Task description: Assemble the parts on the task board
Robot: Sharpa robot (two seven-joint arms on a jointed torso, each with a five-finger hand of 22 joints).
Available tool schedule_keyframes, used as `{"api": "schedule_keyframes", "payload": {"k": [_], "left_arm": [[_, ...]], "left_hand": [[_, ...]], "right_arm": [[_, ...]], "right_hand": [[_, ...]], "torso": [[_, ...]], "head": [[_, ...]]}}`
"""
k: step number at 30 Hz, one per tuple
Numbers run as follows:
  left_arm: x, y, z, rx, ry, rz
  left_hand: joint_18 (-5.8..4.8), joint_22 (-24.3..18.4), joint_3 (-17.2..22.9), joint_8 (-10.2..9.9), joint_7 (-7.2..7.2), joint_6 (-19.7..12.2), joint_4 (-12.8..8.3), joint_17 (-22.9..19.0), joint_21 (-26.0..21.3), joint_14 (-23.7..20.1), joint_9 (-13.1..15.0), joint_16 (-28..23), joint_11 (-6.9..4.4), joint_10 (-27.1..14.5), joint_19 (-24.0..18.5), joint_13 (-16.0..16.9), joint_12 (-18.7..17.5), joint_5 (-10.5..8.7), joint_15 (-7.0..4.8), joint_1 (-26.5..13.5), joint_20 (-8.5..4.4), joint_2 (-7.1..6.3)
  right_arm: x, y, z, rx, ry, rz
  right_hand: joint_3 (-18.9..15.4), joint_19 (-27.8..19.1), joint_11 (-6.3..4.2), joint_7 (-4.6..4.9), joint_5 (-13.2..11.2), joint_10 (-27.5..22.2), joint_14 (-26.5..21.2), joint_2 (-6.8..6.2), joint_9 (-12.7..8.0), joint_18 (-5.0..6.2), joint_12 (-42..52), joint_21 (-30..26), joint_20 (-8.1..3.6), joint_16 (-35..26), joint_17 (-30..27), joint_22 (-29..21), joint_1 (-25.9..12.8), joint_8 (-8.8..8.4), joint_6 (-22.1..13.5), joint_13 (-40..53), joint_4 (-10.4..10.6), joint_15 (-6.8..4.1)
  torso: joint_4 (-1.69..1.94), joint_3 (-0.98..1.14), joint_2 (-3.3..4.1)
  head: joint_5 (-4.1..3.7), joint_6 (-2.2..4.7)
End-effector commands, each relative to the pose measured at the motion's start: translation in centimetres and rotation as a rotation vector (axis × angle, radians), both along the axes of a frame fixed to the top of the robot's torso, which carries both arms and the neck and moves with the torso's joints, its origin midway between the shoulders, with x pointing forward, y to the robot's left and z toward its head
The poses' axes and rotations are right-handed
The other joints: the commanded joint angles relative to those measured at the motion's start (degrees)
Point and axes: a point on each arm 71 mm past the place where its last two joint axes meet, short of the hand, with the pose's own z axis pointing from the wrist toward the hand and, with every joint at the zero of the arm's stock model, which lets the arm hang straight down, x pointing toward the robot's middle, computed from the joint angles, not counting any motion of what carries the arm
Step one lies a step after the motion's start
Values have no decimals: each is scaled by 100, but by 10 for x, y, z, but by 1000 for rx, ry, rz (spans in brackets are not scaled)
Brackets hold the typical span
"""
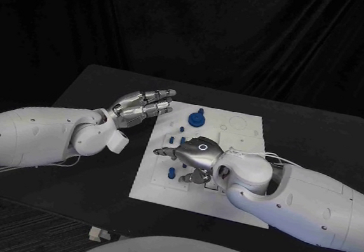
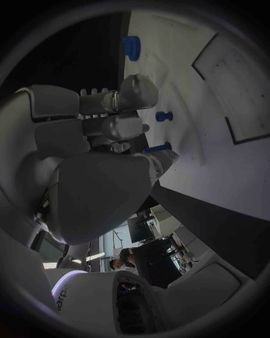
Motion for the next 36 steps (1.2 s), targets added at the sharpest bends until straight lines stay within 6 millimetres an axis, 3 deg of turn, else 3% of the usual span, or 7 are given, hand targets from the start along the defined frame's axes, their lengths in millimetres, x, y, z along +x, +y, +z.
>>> {"api": "schedule_keyframes", "payload": {"k": [1,6,11,17,19,21,36], "left_arm": [[0,-2,1,-21,-3,-8],[-1,-2,1,-24,-4,-9],[-3,-1,2,-21,-12,6],[-5,-1,3,-19,-19,18],[-6,-1,3,-21,-18,16],[-7,-1,4,-23,-17,13],[-6,-2,3,-8,-21,33]], "left_hand": [[62,10,-9,28,22,3,-26,-8,31,10,8,-19,16,-24,-7,-2,15,19,39,-37,34,37],[63,15,-8,29,22,7,-27,-8,33,10,9,-19,16,-26,-5,-2,14,19,40,-37,35,38],[66,15,-5,28,26,-1,-28,-8,33,9,8,-20,20,-26,-4,-2,14,22,50,-42,48,45],[79,43,-19,46,44,46,-22,-3,45,18,16,-9,41,-5,14,5,28,34,98,-90,121,40],[81,40,-20,47,46,45,-18,-3,45,18,15,-10,42,-6,14,5,28,34,106,-99,133,45],[82,41,-16,48,46,45,-14,-2,45,19,15,-9,43,-6,15,4,28,37,111,-105,144,56],[101,132,-17,70,60,104,4,10,84,41,22,15,56,25,71,12,48,69,185,-155,269,75]], "right_arm": [[4,-5,23,159,-95,-25],[12,-29,63,299,-167,-66],[31,-68,103,363,-148,-196],[46,-113,111,232,-8,-325],[49,-126,107,148,28,-363],[50,-140,99,49,63,-411],[48,-184,47,-358,239,-687]], "right_hand": [[11,-15,-27,27,-9,-8,-11,22,2,32,67,12,-17,22,18,626,119,-24,28,12,32,-24],[176,9,-152,252,-52,368,-4,231,108,27,439,47,-99,7,-11,638,304,158,952,63,-16,-124],[277,-25,-537,861,179,1722,-17,402,417,52,2024,-88,-217,-29,-52,609,256,730,2872,829,-291,-286],[170,-51,-646,790,232,1262,-33,474,564,65,5752,-326,-311,-132,-161,560,-371,814,3224,4244,-333,-413],[91,394,-814,619,264,4011,561,478,724,-169,8307,1110,-376,1084,1733,905,-602,1106,3715,8369,-303,-548],[40,665,-934,543,164,4183,838,373,875,-362,8407,2372,-514,1986,3421,1160,-1609,1249,4090,8623,-3,-543],[78,690,-1016,332,-171,4183,791,184,1409,-418,8407,2884,-613,1887,3217,1238,-4286,1413,5009,8623,77,-690]], "torso": [[0,1,-3],[-3,2,-7],[-3,1,-5],[3,0,-1],[3,0,-2],[0,-4,-10],[-6,-10,-13]], "head": [[-17,-1],[-44,-1],[-63,-1],[-182,-1],[-217,-1],[-240,-1],[-375,-1]]}}
